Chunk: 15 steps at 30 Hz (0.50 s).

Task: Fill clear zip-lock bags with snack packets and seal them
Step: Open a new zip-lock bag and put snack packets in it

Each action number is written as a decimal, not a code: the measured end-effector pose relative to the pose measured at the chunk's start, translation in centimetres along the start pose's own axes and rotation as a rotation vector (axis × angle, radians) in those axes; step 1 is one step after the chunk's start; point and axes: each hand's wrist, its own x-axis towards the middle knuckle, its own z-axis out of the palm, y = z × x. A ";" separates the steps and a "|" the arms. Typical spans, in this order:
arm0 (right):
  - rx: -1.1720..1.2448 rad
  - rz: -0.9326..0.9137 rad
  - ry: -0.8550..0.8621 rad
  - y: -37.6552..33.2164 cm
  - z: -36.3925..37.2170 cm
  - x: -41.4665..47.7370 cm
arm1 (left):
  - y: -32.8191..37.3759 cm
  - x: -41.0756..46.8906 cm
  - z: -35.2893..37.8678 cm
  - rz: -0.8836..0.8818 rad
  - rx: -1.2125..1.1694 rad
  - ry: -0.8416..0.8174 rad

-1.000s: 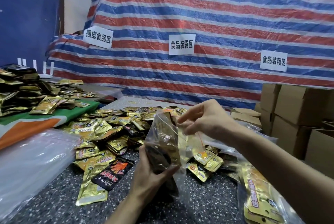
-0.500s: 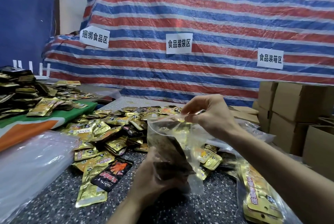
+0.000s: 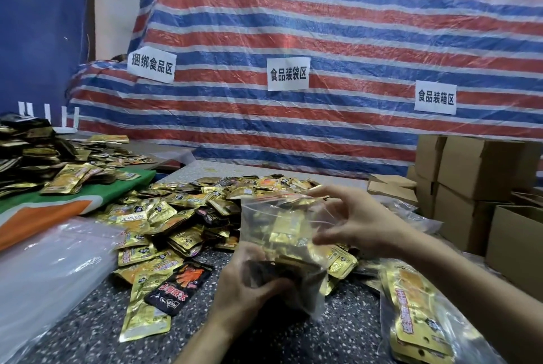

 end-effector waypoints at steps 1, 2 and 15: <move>0.031 0.007 0.050 0.1 -0.1 0.0 | 0.1 0.0 0.1 -0.017 -0.036 0.004; 0.083 0.017 0.092 0.3 -0.3 0.0 | 0.5 0.0 0.1 -0.034 -0.055 0.005; 0.188 0.072 0.218 1.7 -2.7 -1.4 | 7.4 2.8 -1.9 0.117 -0.060 0.106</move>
